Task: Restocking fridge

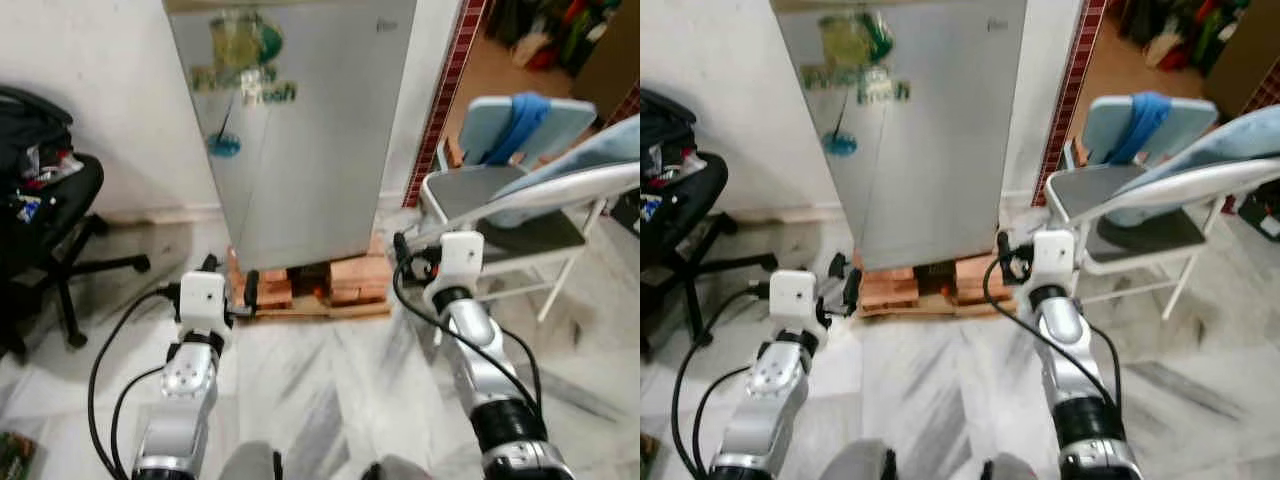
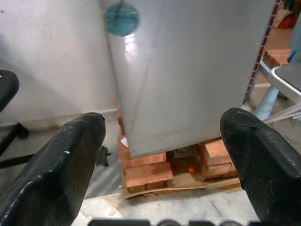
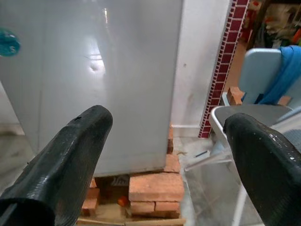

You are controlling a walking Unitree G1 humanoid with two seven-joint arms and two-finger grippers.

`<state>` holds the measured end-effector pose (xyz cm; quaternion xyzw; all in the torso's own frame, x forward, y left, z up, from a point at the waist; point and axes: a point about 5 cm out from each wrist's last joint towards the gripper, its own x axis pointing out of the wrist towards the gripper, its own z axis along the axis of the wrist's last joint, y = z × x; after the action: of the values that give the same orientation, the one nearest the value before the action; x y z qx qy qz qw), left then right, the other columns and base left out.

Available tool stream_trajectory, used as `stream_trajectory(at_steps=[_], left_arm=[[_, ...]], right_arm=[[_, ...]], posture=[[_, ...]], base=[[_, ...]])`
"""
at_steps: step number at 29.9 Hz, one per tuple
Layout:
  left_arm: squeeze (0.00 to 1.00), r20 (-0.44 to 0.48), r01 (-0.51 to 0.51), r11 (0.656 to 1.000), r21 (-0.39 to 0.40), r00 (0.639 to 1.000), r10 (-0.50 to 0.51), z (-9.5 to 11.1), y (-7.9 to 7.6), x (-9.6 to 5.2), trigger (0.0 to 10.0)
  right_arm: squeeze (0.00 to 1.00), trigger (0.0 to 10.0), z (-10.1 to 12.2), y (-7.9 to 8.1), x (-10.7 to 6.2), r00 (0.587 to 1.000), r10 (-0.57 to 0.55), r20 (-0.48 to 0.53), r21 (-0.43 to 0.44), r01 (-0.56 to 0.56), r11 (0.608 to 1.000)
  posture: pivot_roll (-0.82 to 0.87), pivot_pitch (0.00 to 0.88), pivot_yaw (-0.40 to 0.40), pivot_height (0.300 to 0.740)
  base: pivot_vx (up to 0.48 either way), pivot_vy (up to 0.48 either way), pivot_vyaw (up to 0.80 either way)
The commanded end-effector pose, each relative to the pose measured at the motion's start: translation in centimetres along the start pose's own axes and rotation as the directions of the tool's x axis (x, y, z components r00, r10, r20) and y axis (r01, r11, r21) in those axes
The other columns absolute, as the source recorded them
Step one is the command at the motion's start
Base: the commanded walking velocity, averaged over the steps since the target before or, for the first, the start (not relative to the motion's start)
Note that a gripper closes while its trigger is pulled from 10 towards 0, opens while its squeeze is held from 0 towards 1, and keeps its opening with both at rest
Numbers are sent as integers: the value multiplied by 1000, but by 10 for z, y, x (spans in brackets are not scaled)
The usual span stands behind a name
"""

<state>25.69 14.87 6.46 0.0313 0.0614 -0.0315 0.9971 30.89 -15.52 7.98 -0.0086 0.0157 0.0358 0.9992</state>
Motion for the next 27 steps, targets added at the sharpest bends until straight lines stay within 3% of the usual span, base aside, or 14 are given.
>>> stream_trajectory(at_steps=[1, 13, 27], left_arm=[[0, -5, -8, 1000, 12, 1000, 8, -1, 7, -1, 10000], [0, 30, 37, 999, -10, 999, -37, 8, 2, 4, 10000], [0, 29, 30, 999, -26, 999, -30, 8, 6, 3, 10000]], right_arm=[[0, 10000, 5, 12, 3, 999, 33, 26, 17, -34, 999], [0, 10000, 10, 20, 8, 996, 88, 27, 38, -89, 995], [0, 10000, 7, 22, 5, 995, 97, 25, 40, -98, 994]], posture=[[123, 51, 14, 740], [126, 65, 17, 740], [130, 58, 4, 740]], base=[[0, 480, 0], [0, 480, 0], [0, 477, -718]])
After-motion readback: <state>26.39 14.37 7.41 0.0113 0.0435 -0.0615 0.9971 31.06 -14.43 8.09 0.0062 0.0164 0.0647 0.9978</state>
